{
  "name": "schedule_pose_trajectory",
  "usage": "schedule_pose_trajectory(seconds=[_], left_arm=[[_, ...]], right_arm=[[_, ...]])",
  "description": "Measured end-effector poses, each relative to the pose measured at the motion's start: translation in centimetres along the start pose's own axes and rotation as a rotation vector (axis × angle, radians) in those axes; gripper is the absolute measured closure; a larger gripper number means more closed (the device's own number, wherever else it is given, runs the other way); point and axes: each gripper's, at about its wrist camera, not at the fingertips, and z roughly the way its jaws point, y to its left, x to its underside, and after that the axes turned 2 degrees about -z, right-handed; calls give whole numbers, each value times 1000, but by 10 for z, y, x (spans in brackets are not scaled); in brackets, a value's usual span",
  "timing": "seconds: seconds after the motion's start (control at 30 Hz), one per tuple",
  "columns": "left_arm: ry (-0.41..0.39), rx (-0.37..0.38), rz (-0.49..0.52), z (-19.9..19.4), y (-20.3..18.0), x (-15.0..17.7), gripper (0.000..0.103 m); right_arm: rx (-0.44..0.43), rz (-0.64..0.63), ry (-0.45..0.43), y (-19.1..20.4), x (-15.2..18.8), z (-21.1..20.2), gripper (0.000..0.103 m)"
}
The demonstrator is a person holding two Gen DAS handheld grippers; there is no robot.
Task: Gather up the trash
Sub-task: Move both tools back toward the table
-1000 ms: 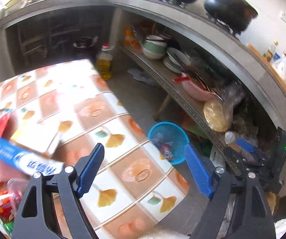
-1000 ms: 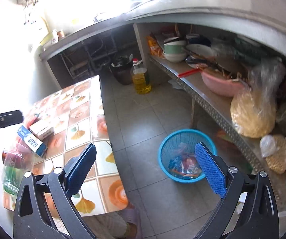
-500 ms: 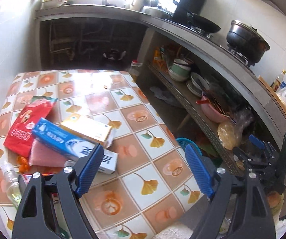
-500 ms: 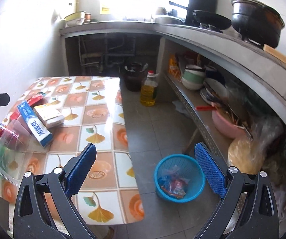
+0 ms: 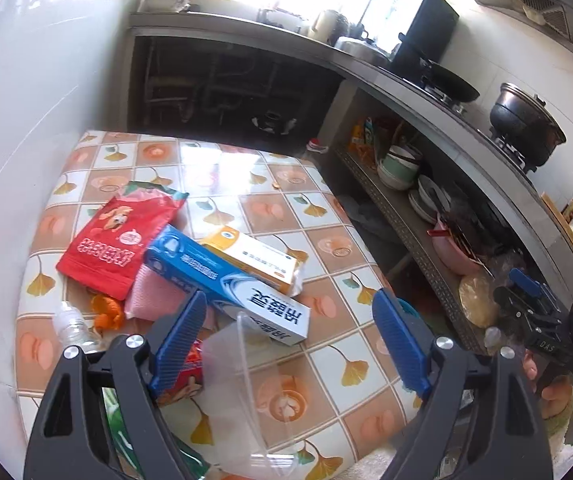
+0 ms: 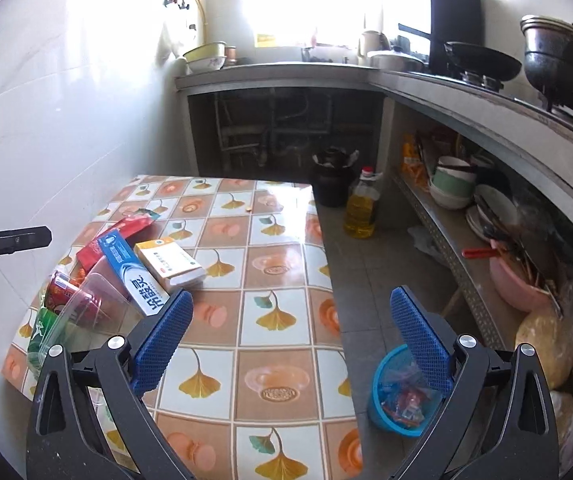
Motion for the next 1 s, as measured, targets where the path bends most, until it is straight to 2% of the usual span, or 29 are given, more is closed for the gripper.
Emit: schedule_pose_trajectory(seconds=[0.13,0.27,0.57,0.7,0.83,1.0], left_arm=[[-36,-27,-25,-10,16,-7,20],[-46,-54,-50,-12,35,-14,18],[0,-120,-163,28,99,-42,18],[91,-202,-195,68,136,-64,18],[218,-306,-129,119,150,-87,18],[370,-310,11,183,135,-111,18]], right_arm=[[-41,47,-23,-9,-12,4,8],[-122,99,-8,-16,-21,17,8],[-332,110,111,12,-40,80,8],[-394,107,156,33,-47,109,8],[-430,86,195,57,-51,136,8],[-449,83,247,72,-48,163,8]])
